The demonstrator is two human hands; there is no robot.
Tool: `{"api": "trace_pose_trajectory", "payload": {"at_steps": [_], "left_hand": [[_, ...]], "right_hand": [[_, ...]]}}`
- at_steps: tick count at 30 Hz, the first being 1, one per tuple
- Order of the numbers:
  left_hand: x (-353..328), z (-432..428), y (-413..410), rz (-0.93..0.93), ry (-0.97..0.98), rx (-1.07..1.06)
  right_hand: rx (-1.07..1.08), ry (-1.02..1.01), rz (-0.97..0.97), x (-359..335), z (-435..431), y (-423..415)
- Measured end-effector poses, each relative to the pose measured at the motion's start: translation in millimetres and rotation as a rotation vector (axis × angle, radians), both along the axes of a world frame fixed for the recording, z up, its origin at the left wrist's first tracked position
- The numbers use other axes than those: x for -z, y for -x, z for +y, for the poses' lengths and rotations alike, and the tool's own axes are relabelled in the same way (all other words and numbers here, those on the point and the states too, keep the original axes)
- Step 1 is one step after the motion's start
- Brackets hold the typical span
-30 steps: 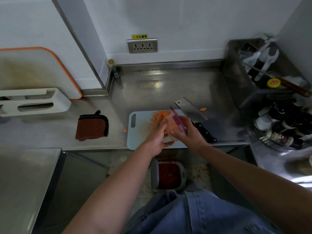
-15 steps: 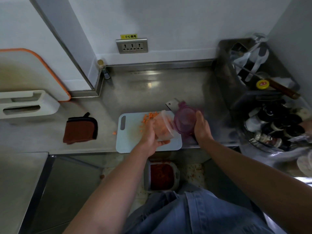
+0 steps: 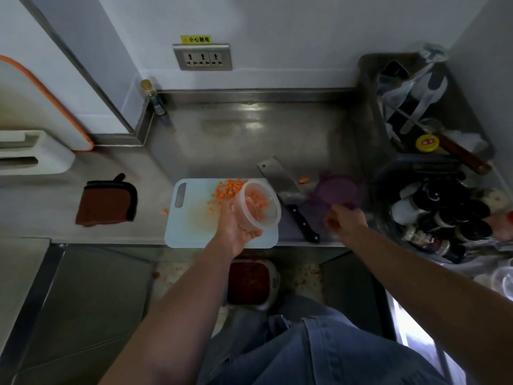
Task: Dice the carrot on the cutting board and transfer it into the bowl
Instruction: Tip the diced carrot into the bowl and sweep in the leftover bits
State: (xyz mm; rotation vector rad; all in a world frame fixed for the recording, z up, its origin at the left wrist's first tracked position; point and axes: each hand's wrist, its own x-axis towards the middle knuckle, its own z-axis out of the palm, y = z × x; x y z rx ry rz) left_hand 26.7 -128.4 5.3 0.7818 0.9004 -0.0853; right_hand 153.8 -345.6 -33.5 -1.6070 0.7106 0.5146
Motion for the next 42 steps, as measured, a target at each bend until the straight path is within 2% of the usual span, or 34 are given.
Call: {"api": "trace_pose_trajectory", "payload": {"at_steps": [4, 7, 8, 10, 13, 14, 16, 19, 21, 24, 28, 30, 34, 42], "left_hand": [[2, 0, 4, 0.017, -0.017, -0.016], [-1, -1, 7, 0.018, -0.046, 0.007], [-2, -1, 9, 0.017, -0.049, 0.024], [-3, -2, 12, 0.018, -0.049, 0.067], [-5, -4, 21, 0.037, -0.069, 0.162], [-5, -4, 24, 0.055, -0.082, 0.195], [-4, -1, 34, 0.097, -0.118, 0.215], [0, 12, 55, 0.058, -0.141, 0.253], [3, 21, 69, 0.037, -0.225, 0.302], [12, 31, 86, 0.092, -0.316, 0.266], [22, 42, 114, 0.157, -0.205, 0.348], [27, 47, 127, 0.206, -0.169, 0.416], [39, 49, 136, 0.331, -0.118, 0.399], [63, 34, 133, 0.444, -0.077, 0.471]], "right_hand": [[-0.125, 0.243, 0.050, 17, -10, -5], [-0.201, 0.385, -0.130, -8, 2, 8], [-0.232, 0.388, -0.206, -16, 7, 13], [-0.415, 0.257, -0.292, -37, 26, 30], [-0.719, 0.010, -0.173, -58, 55, 54], [-0.799, 0.000, -0.155, -60, 62, 60], [-0.945, 0.106, -0.188, -51, 71, 67], [-0.960, 0.212, -0.216, -38, 79, 76], [-0.950, 0.161, -0.200, -32, 83, 83], [-0.963, 0.143, -0.242, -24, 89, 95], [-1.193, 0.428, -0.560, -8, 86, 103], [-1.306, 0.492, -0.577, 1, 82, 110], [-1.410, 0.581, -0.588, 8, 79, 127], [-1.414, 0.526, -0.641, 2, 84, 151]]}}
